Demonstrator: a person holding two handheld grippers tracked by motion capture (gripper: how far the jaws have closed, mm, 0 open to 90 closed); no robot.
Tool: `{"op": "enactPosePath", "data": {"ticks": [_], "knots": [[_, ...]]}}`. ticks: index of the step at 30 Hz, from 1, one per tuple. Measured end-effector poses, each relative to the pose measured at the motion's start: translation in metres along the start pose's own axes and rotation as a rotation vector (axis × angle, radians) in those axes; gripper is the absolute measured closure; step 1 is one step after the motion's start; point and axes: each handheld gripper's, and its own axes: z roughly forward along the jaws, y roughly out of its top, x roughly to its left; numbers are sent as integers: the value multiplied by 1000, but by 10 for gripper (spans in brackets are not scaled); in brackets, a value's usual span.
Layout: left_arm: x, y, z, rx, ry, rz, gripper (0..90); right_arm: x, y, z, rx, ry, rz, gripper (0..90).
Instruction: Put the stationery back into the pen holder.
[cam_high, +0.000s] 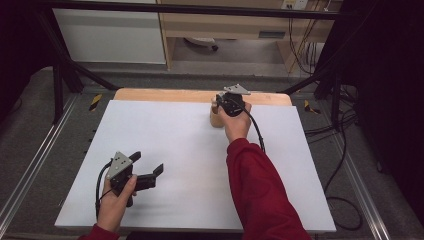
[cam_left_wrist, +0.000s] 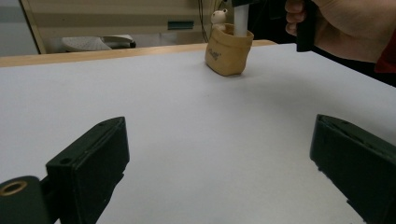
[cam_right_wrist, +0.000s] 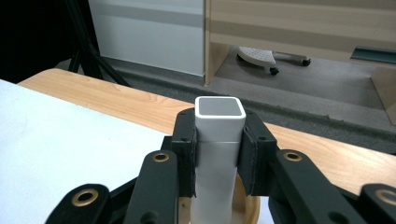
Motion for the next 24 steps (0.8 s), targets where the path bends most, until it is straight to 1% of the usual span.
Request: {"op": "enactPosePath", "data": {"ticks": [1,2,3,4,7,13,20,24], "knots": [[0,0,0,0,0,0,48,0,-1,0,1,3,4,675],[0,0,0,0,-1,0,48,0,-2,0,4,7,16,603],[0,0,0,0,-1,0,48,0,-2,-1,7,-2,24,553],[0,0,1,0,-1,0,48,0,-1,-3,1,-4,31,542],[-1,0,1,0,-2,0,48,-1,2,-8,-1,14,44,441],[-1,0,1,0,1,5,48,-2,9,-18,10,33,42,349],[-1,0,1,3,3,7,48,1,12,-24,12,52,25,328],[-1,0,1,4,3,5,48,3,14,-26,12,63,11,282]]}}
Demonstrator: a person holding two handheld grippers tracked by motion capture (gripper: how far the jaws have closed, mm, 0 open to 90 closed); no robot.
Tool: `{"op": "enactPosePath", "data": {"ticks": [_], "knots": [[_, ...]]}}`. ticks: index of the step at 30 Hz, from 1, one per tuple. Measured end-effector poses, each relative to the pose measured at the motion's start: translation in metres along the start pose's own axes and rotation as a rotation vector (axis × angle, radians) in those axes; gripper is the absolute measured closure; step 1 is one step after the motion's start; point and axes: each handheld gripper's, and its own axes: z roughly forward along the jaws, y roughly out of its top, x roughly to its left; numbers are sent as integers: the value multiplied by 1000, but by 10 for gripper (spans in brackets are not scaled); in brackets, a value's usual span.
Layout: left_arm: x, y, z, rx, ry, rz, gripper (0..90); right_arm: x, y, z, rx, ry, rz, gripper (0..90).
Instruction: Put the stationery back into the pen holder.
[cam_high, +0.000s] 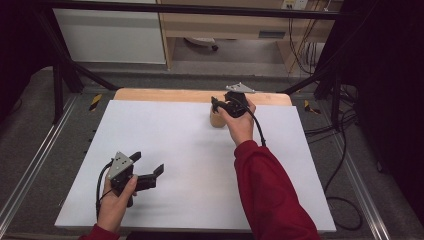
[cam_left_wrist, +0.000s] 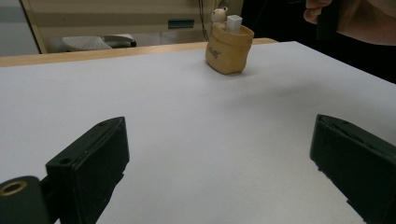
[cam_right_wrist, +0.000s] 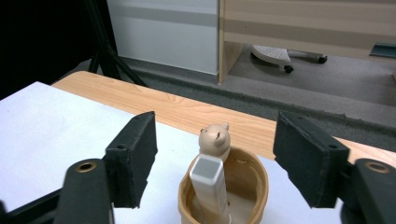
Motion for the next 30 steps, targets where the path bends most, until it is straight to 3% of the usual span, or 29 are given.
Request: {"op": "enactPosePath", "data": {"ticks": [11,13,18,30], "knots": [[0,0,0,7,-6,4,44,3,2,-10,22,9,-8,44],[0,0,0,7,-6,4,44,3,2,-14,26,33,-5,24],[0,-1,0,10,-5,4,44,3,5,-25,24,78,-29,18],[2,-1,-1,10,-2,-5,44,-7,5,-63,-6,93,-29,39]]}}
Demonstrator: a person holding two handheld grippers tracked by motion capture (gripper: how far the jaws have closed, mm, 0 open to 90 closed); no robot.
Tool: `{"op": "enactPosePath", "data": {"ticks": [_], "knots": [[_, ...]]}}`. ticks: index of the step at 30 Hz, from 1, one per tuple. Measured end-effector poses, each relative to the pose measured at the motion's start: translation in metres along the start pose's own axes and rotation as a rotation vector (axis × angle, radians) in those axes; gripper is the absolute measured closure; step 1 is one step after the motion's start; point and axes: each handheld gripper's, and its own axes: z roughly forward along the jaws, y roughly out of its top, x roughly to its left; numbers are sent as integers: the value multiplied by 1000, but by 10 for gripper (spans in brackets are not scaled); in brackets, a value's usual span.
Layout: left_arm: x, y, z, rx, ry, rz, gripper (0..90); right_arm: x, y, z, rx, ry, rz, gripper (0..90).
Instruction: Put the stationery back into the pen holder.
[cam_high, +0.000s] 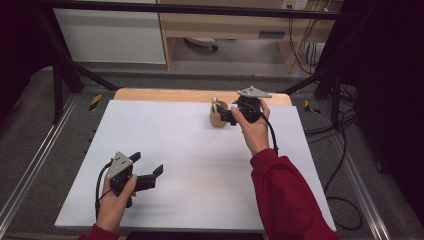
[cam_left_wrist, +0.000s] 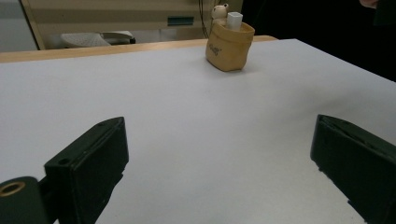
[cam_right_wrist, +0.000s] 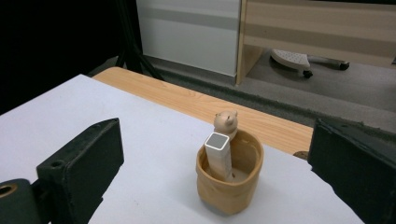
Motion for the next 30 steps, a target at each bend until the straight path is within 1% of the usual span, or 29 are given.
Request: {"op": "enactPosePath", "data": {"ticks": [4,7,10,12,15,17,19,22,25,30], "knots": [[2,0,-1,5,2,-3,43,-6,-2,-15,-3,-5,10,39],[3,0,-2,5,6,-4,44,-10,-4,-28,-12,2,19,42],[4,0,-3,6,10,3,44,-12,-9,-39,-11,8,15,44],[5,0,-4,4,5,6,44,-14,-13,-47,-8,9,13,43],[6,0,-5,6,5,3,44,-18,-21,-59,-5,2,11,44],[7,0,-5,5,5,1,45,-21,-27,-69,-7,1,23,47],[7,-1,-5,10,3,1,45,-23,-34,-78,2,-9,35,49],[8,-2,-9,20,-1,7,45,-27,-43,-93,-7,-19,54,53],[9,-3,-14,15,3,3,45,-28,-53,-106,-14,-25,48,54],[11,-4,-20,16,5,7,47,-30,-73,-124,-34,-33,55,55]]}}
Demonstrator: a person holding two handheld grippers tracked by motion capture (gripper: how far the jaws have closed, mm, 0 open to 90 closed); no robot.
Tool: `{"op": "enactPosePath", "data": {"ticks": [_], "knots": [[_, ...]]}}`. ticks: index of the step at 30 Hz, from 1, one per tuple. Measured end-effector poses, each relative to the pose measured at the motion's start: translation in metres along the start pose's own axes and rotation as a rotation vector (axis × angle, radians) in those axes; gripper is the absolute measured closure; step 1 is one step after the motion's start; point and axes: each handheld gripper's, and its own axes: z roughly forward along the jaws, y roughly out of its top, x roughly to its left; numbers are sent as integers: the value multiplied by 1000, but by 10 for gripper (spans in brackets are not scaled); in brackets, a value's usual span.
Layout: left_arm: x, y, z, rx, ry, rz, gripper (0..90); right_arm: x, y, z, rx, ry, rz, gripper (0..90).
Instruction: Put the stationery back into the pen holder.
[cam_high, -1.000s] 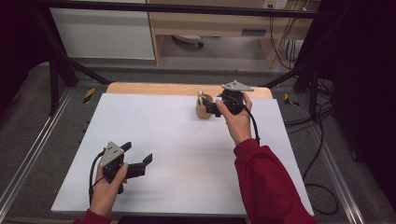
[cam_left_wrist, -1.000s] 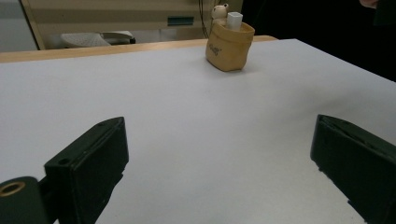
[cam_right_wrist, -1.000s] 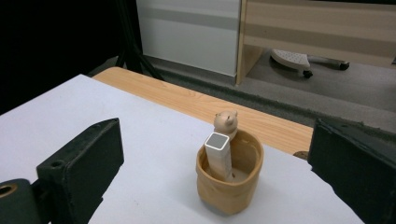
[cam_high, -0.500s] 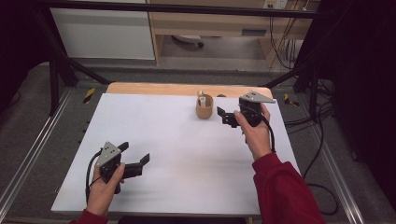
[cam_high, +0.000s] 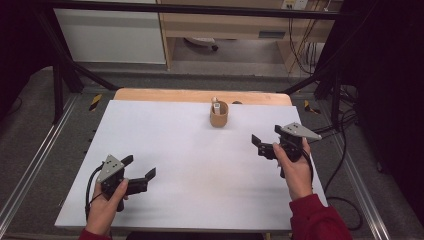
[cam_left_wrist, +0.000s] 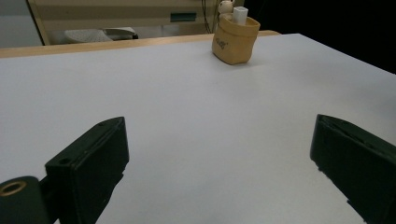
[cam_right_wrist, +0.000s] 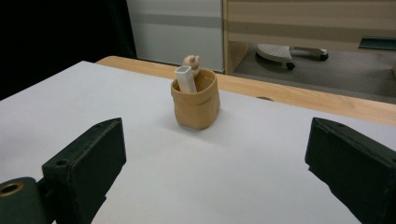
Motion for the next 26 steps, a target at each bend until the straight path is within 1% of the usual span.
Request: {"op": "enactPosePath", "data": {"ticks": [7,11,13,17,20,22,25,26], "knots": [[3,-3,-9,7,-1,2,52,-3,-30,-18,-12,-31,-10,55],[2,-4,-11,15,-2,10,53,-2,-52,-21,20,-41,-37,55],[1,-5,-12,21,1,22,53,0,-63,-21,39,-40,-38,56],[0,-7,-15,35,-8,29,53,6,-85,-18,96,-33,-68,56],[-1,-8,-16,40,-9,27,53,12,-96,-12,154,1,-93,47],[-1,-8,-15,42,-10,27,53,17,-102,-6,195,31,-76,44],[-2,-9,-13,52,-11,32,54,21,-107,4,245,29,-99,37],[-2,-9,-13,52,-11,32,54,21,-107,5,259,6,-107,38]]}}
